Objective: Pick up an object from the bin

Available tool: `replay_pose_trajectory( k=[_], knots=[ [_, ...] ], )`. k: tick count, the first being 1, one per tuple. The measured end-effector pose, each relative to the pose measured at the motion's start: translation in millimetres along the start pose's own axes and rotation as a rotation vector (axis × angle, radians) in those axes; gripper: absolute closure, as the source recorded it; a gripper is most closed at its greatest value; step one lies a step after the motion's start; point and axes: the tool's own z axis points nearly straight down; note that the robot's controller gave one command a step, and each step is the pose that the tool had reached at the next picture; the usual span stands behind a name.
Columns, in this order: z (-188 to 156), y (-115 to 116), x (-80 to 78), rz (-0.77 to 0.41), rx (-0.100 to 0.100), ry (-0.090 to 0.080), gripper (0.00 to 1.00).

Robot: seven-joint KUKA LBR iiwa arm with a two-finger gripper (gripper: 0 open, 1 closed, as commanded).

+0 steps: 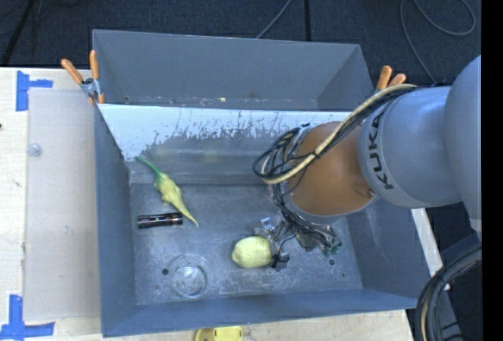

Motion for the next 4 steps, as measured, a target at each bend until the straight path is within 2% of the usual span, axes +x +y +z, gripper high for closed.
replay_pose_trajectory(
  k=[1, 2, 3, 4],
  knots=[
    [0.0, 0.0, 0.0, 0.0, 0.0, 0.0, 1.0],
    [-101.4, -18.6, -10.0, -0.341, 0.0, -0.002, 1.0],
    [-100.8, -18.5, -9.5, -0.339, -0.001, 0.0, 1.0],
    [-132.2, -20.7, -8.4, -0.342, -0.007, 0.007, 1.0]
  ],
)
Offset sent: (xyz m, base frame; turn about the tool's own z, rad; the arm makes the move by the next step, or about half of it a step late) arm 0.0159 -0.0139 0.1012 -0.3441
